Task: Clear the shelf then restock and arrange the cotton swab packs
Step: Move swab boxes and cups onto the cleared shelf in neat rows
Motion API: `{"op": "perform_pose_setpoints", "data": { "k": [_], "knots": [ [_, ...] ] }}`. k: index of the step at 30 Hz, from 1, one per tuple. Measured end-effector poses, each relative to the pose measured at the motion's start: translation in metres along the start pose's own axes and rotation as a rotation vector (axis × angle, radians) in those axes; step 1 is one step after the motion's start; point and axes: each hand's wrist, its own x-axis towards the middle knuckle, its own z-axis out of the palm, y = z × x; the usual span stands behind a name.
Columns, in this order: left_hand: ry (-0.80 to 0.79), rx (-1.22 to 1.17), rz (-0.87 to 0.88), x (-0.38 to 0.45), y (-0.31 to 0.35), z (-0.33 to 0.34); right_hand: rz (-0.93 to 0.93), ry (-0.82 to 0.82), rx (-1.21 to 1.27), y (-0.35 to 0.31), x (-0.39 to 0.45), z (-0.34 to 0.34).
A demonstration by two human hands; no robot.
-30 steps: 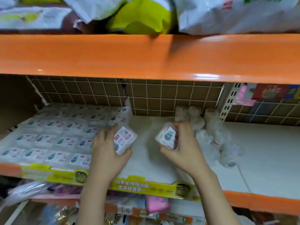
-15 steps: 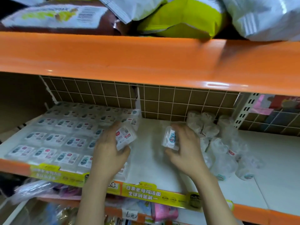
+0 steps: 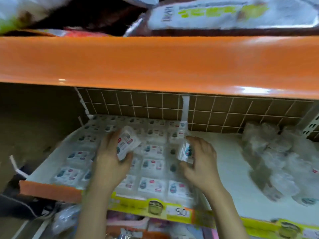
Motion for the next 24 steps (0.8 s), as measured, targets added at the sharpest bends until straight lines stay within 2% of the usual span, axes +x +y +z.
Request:
{"op": "perform_pose_setpoints", "data": {
  "k": [6, 9, 12, 20, 24],
  "knots": [
    [-0.051, 0.003, -0.023, 0.014, -0.055, -0.021, 0.021, 0.041, -0.078, -0.040, 0.001, 0.028],
    [-0.087, -0.036, 0.069, 0.021, -0.058, -0.018, 0.056, 0.052, -0.108, -0.041, -0.003, 0.029],
    [-0.161, -0.077, 0.139, 0.030, -0.050, -0.010, 0.097, 0.058, -0.149, -0.038, -0.007, 0.025],
    [-0.520, 0.041, 0.393, 0.051, 0.005, 0.049, 0.213, 0.035, -0.232, -0.021, -0.018, 0.006],
    [-0.595, 0.117, 0.464, 0.058, 0.011, 0.064, 0.254, 0.002, -0.218, -0.016, -0.021, 0.003]
  ]
}}
